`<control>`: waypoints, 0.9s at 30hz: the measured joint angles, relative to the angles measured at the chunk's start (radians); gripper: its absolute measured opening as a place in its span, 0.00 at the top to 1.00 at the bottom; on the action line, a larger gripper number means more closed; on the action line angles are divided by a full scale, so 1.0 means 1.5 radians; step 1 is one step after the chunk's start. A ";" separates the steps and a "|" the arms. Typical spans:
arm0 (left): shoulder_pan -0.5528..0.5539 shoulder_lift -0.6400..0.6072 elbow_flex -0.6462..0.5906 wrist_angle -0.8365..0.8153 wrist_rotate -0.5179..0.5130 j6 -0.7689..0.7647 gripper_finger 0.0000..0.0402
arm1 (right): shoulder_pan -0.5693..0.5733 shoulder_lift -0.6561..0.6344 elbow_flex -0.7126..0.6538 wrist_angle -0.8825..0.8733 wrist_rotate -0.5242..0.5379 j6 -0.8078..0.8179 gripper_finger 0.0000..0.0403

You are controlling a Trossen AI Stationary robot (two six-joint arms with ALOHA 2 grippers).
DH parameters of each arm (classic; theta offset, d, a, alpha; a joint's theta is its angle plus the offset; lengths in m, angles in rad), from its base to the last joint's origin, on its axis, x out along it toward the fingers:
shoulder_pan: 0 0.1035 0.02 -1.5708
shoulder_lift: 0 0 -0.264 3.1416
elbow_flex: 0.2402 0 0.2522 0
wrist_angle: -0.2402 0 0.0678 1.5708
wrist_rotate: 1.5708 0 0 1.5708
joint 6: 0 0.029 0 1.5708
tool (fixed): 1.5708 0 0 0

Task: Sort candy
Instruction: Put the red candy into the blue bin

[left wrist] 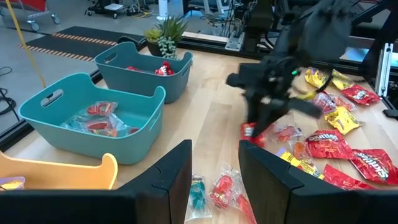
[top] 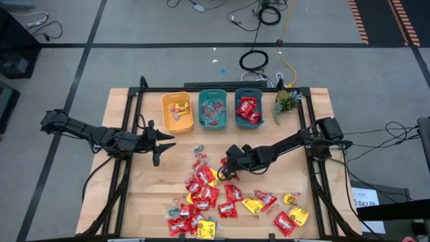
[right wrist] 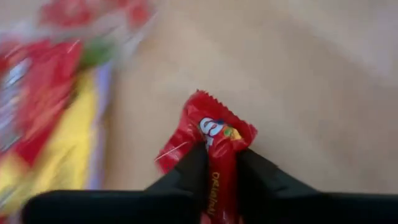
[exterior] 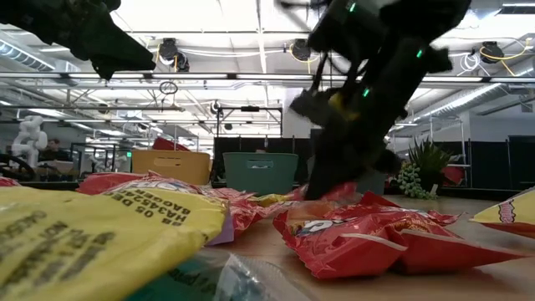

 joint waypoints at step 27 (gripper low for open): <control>0.000 0.000 0.000 0.003 0.005 -0.002 0.65 | -0.246 -0.313 0.001 -0.156 0.142 -0.166 0.93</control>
